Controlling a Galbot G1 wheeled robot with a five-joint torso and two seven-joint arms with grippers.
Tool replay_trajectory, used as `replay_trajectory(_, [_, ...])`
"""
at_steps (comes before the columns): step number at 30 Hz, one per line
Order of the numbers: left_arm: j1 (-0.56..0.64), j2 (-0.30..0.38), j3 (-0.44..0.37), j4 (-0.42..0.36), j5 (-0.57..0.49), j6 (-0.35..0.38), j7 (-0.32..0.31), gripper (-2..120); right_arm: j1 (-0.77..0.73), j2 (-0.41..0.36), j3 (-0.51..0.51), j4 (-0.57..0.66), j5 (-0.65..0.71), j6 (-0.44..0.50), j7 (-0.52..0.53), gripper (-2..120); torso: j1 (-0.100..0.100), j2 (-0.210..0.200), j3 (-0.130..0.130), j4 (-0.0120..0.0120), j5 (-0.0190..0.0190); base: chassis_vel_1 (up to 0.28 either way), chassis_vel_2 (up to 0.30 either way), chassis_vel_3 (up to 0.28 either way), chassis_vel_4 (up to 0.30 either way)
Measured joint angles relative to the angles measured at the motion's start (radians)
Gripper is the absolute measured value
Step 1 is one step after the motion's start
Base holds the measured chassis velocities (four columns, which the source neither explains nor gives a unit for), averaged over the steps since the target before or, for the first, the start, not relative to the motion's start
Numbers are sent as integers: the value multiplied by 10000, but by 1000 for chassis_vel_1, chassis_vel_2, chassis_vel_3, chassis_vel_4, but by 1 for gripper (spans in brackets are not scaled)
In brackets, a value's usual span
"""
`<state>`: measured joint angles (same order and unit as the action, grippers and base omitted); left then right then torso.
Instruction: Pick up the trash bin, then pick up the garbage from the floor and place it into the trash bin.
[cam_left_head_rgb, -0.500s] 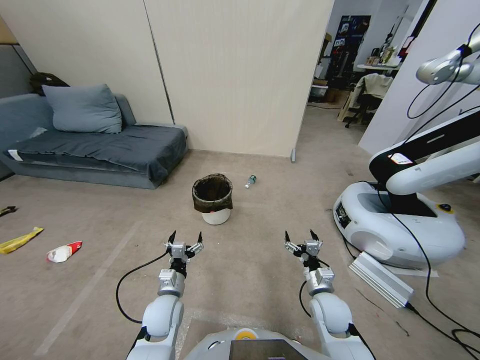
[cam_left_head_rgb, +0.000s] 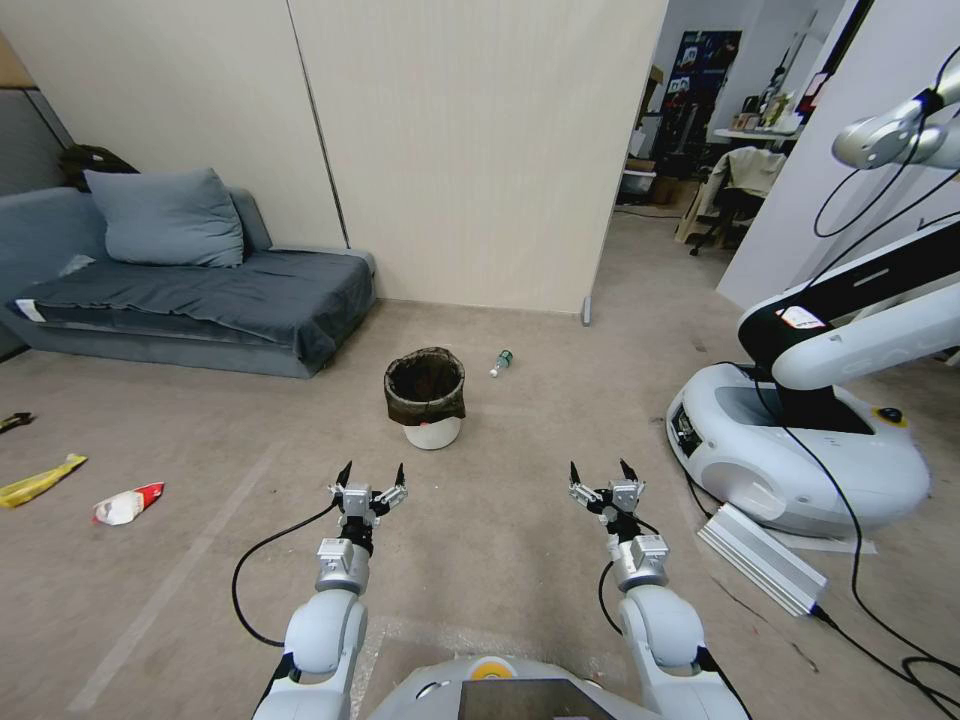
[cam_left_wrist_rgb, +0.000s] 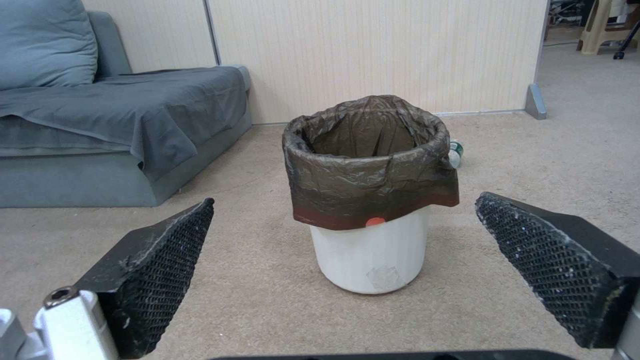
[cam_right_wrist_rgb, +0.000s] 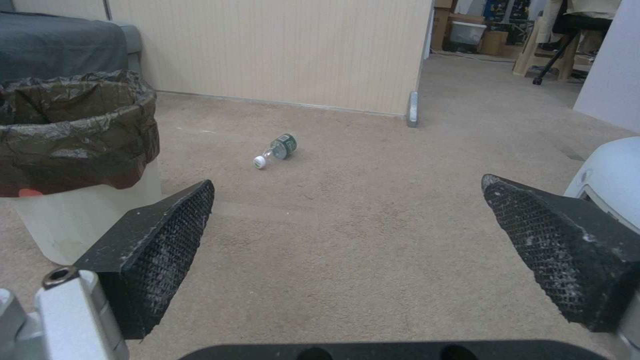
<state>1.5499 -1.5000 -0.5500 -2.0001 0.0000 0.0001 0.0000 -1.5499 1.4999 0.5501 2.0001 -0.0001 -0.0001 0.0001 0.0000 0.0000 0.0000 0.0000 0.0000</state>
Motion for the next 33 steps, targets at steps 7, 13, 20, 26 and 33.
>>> replay_trajectory(7, [1,0,0,0,0,0,0,100,0,0,0,0,0,0,0,100,0,0,0,0,0,0,0,0,0])
replay_trajectory(13, [4,74,2,-99,-96,209,-24,100,-41,14,0,71,2,-39,17,100,0,0,1,0,-2,0,0,0,0])
replay_trajectory(20, [-4,429,-5,-708,-589,1252,-247,100,-1159,520,5,2071,249,-1170,889,100,0,0,-1,0,5,0,0,0,0])
replay_trajectory(26, [-13,822,-14,-1393,-1156,2427,-511,100,-1311,686,208,2582,628,-1569,1249,100,0,0,-1,-1,-1,0,0,0,0])
replay_trajectory(33, [-28,1151,-13,-1958,-1584,3437,-792,100,-1215,688,224,2446,593,-1520,1203,100,0,0,0,1,-2,0,0,0,0])
